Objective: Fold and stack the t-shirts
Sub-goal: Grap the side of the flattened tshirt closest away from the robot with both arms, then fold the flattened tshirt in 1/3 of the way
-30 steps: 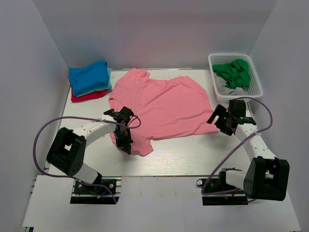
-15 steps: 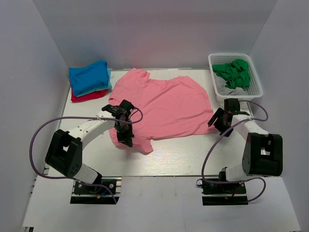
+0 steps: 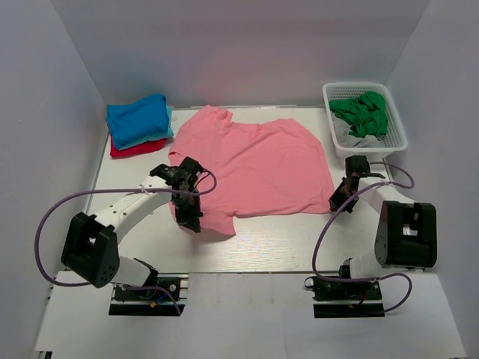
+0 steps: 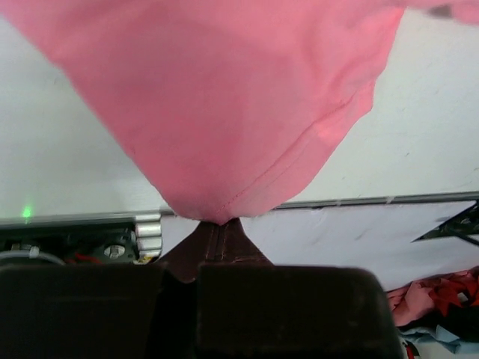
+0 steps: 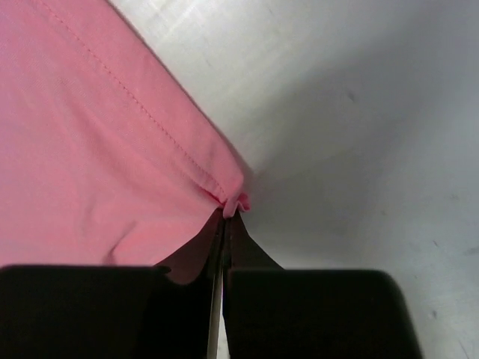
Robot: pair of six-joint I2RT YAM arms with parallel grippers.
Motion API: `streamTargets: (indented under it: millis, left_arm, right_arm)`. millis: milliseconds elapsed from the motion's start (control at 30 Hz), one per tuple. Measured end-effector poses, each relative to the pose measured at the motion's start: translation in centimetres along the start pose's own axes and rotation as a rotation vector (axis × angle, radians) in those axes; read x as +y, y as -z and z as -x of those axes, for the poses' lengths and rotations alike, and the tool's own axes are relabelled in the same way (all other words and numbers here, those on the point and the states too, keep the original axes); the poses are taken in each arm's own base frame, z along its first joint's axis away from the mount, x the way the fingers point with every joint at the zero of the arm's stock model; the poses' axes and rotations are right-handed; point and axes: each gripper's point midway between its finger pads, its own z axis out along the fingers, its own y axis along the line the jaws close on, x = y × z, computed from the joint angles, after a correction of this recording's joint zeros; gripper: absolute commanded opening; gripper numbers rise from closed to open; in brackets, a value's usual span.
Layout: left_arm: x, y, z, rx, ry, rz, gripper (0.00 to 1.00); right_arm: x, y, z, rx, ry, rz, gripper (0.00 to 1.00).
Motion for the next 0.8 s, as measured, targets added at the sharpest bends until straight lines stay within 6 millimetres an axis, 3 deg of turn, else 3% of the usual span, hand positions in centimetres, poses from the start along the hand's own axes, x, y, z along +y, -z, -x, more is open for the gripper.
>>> streamTargets:
  millis: [200, 333, 467, 567, 800]
  left_arm:
    - [1.6, 1.4, -3.3, 0.044, 0.042, -0.003, 0.00]
    - [1.3, 2.6, -3.6, 0.019, 0.048, -0.039, 0.00]
    - [-0.7, 3.9, -1.2, -0.053, 0.030, -0.092, 0.00]
    - [-2.3, 4.4, 1.5, -0.118, 0.019, -0.119, 0.00]
    - [-5.0, 4.4, 7.7, -0.216, 0.004, -0.113, 0.00]
  right_arm:
    - [-2.6, 2.4, -3.3, 0.063, 0.010, -0.058, 0.00]
    - [-2.8, 3.1, -4.3, 0.094, 0.023, -0.051, 0.00]
    - [-2.6, 3.4, -4.7, 0.123, 0.037, -0.037, 0.00]
    - [-1.8, 3.7, -3.8, 0.115, 0.050, -0.015, 0.00]
    - [1.6, 4.8, 0.6, 0.054, 0.086, 0.051, 0.00]
